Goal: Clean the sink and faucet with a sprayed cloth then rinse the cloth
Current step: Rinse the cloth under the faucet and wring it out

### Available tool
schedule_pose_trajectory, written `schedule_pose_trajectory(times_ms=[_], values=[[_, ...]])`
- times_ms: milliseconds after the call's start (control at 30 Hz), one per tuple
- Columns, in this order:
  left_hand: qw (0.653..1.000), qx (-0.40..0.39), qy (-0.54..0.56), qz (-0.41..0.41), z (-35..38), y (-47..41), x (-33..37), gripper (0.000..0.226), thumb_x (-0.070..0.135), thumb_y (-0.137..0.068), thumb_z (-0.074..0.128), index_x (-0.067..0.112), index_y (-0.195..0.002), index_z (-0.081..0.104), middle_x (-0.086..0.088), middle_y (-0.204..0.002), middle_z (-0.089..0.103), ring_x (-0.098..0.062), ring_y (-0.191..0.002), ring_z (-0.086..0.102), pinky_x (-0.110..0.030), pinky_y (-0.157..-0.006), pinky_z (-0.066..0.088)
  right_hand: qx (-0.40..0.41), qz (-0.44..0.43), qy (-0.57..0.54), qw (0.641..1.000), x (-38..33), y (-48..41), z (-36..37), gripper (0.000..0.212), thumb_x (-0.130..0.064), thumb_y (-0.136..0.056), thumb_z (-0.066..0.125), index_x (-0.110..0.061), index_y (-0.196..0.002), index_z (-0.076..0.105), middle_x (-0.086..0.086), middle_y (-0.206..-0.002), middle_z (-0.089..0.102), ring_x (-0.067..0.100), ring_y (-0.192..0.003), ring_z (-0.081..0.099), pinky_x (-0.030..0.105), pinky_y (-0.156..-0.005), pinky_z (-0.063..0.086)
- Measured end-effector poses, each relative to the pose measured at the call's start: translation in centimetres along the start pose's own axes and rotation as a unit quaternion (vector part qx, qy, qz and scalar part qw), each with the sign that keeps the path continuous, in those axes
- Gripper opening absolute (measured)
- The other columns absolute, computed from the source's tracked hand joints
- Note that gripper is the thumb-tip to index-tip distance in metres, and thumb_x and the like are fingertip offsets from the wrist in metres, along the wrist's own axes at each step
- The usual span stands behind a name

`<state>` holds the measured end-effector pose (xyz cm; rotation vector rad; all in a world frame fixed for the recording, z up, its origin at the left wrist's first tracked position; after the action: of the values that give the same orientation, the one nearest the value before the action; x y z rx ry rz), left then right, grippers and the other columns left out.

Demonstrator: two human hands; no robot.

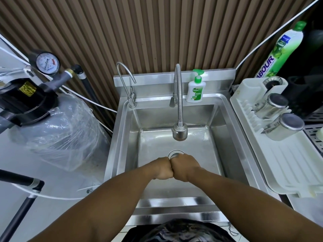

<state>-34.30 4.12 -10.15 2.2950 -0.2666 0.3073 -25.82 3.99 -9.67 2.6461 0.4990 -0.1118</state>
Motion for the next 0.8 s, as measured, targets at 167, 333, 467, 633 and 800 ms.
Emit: schedule_pose_trajectory(times_ms=[167, 333, 467, 633, 800], values=[[0.982, 0.131, -0.124, 0.063, -1.6, 0.7, -0.3, 0.034, 0.022, -0.087, 0.061, 0.011, -0.118, 0.053, -0.011, -0.11, 0.063, -0.035, -0.097, 0.065, -0.036, -0.069, 0.046, -0.086, 0.049, -0.244, 0.965, 0.8, -1.0, 1.3, 0.024, -0.018, -0.074, 0.07, -0.013, -0.093, 0.057, 0.009, -0.094, 0.068, 0.025, -0.084, 0.064, 0.033, -0.065, 0.051], [0.899, 0.312, -0.267, 0.154, -2.3, 2.8, 0.3, 0.036, 0.023, -0.07, 0.081, 0.014, -0.101, 0.065, -0.007, -0.102, 0.062, -0.03, -0.093, 0.059, -0.039, -0.076, 0.047, -0.179, 0.087, -0.503, 0.841, 0.8, -0.2, 1.2, 0.025, -0.014, -0.071, 0.071, -0.008, -0.091, 0.058, 0.007, -0.071, 0.051, 0.015, -0.054, 0.047, 0.025, -0.05, 0.042], [0.912, 0.279, -0.254, 0.161, -1.2, 2.9, 0.3, 0.043, 0.028, -0.065, 0.085, 0.01, -0.099, 0.066, -0.007, -0.092, 0.064, -0.027, -0.084, 0.063, -0.035, -0.067, 0.047, -0.207, 0.073, -0.523, 0.824, 0.1, 0.5, 0.6, 0.022, -0.002, -0.075, 0.076, -0.005, -0.093, 0.063, 0.01, -0.073, 0.059, 0.016, -0.057, 0.057, 0.025, -0.054, 0.051], [0.935, 0.223, -0.267, 0.074, -1.3, 3.0, 0.3, 0.023, 0.016, -0.094, 0.055, 0.01, -0.116, 0.058, -0.01, -0.111, 0.066, -0.032, -0.096, 0.067, -0.034, -0.068, 0.038, -0.203, 0.057, -0.309, 0.927, -0.9, 0.1, 0.7, 0.043, -0.034, -0.059, 0.093, -0.01, -0.075, 0.061, 0.007, -0.068, 0.058, 0.021, -0.06, 0.056, 0.026, -0.049, 0.047], [0.968, 0.167, -0.187, 0.025, -1.0, 2.5, 0.2, 0.02, 0.019, -0.085, 0.061, 0.017, -0.103, 0.069, -0.007, -0.104, 0.07, -0.03, -0.092, 0.068, -0.032, -0.071, 0.045, -0.138, 0.042, -0.14, 0.98, -1.0, 0.2, 0.3, 0.035, -0.03, -0.072, 0.085, -0.01, -0.098, 0.072, 0.006, -0.099, 0.073, 0.024, -0.088, 0.068, 0.034, -0.076, 0.057]])
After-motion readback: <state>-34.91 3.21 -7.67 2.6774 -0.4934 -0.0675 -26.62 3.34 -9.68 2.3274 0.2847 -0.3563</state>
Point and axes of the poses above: each hand's wrist, its own y-axis away from the middle knuckle, its own z-axis out of the palm, x = y × z, the point moved 6 cm from there along -y, towards the middle knuckle
